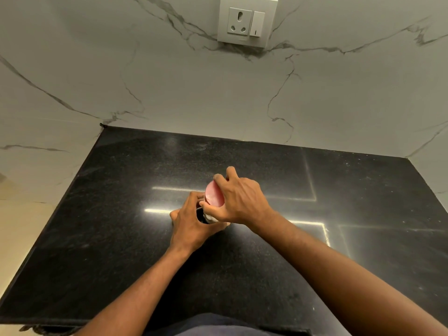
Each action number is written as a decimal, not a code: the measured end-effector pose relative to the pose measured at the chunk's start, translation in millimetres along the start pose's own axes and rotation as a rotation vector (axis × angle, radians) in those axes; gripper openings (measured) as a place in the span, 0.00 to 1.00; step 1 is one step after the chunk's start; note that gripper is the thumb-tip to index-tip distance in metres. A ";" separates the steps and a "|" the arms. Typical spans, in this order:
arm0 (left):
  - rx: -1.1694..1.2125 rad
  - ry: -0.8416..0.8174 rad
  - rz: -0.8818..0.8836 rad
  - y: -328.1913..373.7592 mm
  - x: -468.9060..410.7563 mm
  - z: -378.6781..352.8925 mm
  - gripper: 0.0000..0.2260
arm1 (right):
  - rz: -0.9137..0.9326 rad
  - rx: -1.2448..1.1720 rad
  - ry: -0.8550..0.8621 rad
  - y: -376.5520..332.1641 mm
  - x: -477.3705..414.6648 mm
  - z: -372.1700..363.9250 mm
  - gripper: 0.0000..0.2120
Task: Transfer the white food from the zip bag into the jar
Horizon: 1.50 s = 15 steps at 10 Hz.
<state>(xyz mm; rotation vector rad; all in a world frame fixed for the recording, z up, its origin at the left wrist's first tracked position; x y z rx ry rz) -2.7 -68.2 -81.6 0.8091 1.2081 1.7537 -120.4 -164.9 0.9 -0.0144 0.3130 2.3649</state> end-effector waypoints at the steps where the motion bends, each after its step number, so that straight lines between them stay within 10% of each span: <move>1: -0.005 0.004 -0.014 1.2 0.3 -0.8 0.34 | -0.048 -0.001 0.001 -1.8 -1.1 2.1 0.41; 4: 0.117 -0.018 0.027 -2.3 10.4 -0.5 0.42 | -0.331 -0.481 -0.063 -6.2 32.2 -19.3 0.59; 6: 0.182 -0.046 -0.001 6.8 6.1 -1.0 0.34 | -0.459 -1.085 -0.030 -12.9 51.1 -50.7 0.41; 15: -0.176 -0.026 -0.003 20.4 -114.8 27.8 0.46 | -0.308 -0.588 0.066 28.7 -54.1 -76.6 0.44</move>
Point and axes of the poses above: each hand's wrist, its own x-axis away from the middle knuckle, its own z-axis out of the back of the hand, y = z × x, the point moved 1 cm from there along -x, towards the middle knuckle, and after that the axes turned 13 degrees about x, right-handed, at the moved point
